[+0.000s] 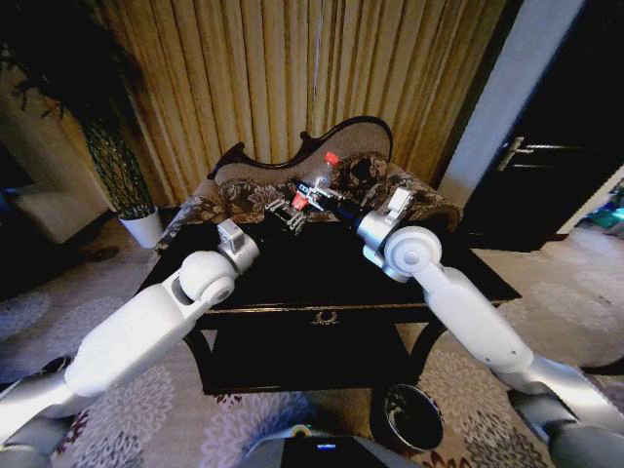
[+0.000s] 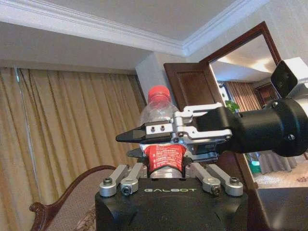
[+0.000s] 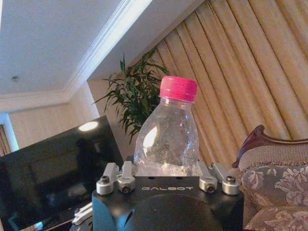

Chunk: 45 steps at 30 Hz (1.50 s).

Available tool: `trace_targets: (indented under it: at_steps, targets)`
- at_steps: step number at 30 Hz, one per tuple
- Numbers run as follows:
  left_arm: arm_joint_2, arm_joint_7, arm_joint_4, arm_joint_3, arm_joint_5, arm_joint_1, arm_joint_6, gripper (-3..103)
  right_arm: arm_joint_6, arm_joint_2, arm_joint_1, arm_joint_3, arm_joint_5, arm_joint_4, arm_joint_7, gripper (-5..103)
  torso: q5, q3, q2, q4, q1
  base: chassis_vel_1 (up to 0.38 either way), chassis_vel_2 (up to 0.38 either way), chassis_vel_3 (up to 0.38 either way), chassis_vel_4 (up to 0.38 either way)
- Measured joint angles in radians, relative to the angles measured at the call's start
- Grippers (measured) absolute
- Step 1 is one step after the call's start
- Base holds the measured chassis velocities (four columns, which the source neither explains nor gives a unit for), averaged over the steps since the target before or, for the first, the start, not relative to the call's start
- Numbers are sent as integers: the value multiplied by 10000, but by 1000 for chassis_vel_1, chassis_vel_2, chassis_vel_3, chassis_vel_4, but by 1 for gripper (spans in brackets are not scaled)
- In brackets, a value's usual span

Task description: Move to the front of the table and place the trash on the table into the trash bin.

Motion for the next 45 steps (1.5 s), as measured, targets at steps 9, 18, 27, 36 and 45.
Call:
trace_targets:
  at_steps: [9, 18, 27, 36, 45]
  targets:
    - [36, -404, -114, -69, -158, 154, 128, 44, 4, -81, -129, 64, 17, 70, -7, 40, 0, 0, 0, 0, 0, 0, 0, 0, 0]
    - [180, -353, -230, -393, -186, 458, 157, 77, 126, -81, -139, 88, 2, 74, 2, 27, 1, 0, 0, 0, 0, 0, 0, 0, 0]
    - [268, -297, -407, -538, -313, 488, 178, 99, 166, -107, -180, 144, -12, 73, 29, 25, 0, 0, 0, 0, 0, 0, 0, 0, 0]
    - [465, -80, -789, -942, -414, 987, 379, 100, 173, -233, -472, 473, -35, 71, 54, 25, 0, 0, 0, 0, 0, 0, 0, 0, 0]
    - [1149, -185, -1542, -2364, -633, 2427, 385, 100, 217, -561, -1156, 1110, -155, 299, 73, 25, -1, 0, 0, 2, 0, 0, 0, 0, 0]
